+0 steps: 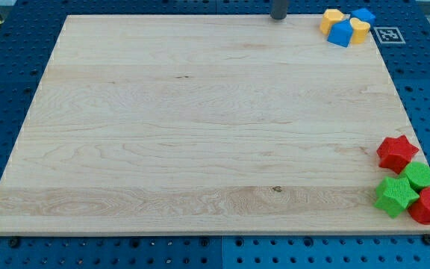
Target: Slide the yellow hexagon and blue triangle down a bit
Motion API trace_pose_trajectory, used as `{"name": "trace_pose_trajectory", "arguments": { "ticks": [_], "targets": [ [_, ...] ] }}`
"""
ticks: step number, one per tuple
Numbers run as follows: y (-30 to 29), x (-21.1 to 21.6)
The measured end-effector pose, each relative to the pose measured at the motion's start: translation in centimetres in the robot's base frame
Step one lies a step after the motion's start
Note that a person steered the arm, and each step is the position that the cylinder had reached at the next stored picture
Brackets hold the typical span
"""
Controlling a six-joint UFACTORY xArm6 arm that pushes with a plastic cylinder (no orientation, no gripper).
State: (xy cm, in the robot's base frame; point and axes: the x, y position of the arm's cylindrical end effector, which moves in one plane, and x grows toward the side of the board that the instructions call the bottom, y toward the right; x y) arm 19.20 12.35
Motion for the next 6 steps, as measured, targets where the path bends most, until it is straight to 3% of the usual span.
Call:
{"name": "trace_pose_trajectory", "arguments": {
  "ticks": [6],
  "targets": [
    [7.9,-0.1]
  ]
}}
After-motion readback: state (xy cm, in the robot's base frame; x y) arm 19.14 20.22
